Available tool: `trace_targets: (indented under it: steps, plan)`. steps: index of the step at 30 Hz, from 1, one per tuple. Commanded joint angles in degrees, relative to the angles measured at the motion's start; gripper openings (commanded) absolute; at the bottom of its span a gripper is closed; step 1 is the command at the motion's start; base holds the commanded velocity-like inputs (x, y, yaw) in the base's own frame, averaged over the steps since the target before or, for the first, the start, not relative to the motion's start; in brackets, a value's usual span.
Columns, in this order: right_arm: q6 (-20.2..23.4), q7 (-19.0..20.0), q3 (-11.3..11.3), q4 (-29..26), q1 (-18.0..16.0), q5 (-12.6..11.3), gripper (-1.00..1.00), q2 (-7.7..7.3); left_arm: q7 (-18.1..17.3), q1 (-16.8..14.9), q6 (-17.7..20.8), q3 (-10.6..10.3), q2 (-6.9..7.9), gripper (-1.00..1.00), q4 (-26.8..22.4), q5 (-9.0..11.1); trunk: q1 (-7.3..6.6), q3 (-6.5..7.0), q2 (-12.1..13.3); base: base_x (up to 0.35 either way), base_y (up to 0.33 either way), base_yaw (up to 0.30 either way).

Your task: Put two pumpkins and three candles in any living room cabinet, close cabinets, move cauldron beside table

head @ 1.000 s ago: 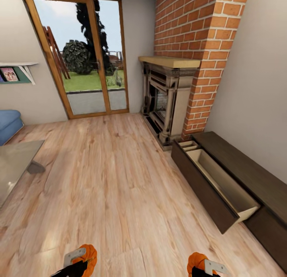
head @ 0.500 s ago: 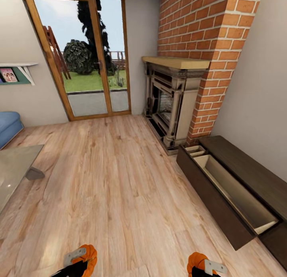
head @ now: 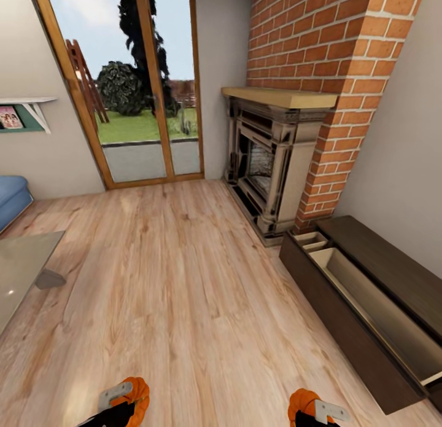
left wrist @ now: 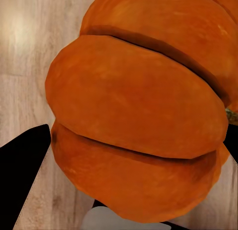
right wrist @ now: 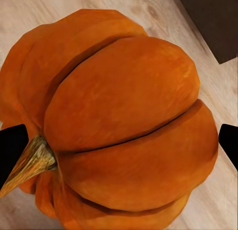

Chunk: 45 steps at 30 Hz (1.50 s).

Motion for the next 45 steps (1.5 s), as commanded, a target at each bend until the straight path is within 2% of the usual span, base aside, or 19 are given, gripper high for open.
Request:
trace_targets:
  steps: [1,45]
  plan:
    - [-0.2,-0.3,0.5,-0.1,0.0,-0.5,-1.0,-0.05,0.6,0.0,0.2,-0.5,0.06,-1.0,-0.2,0.3,0.03,-0.06,0.0,0.297,0.136,0.0]
    - [-0.2,-0.3,0.5,-0.1,0.0,-0.5,-1.0,0.01,0.6,0.0,0.2,-0.5,0.06,-1.0,-0.2,0.3,0.03,-0.06,0.0,0.3,0.113,0.0]
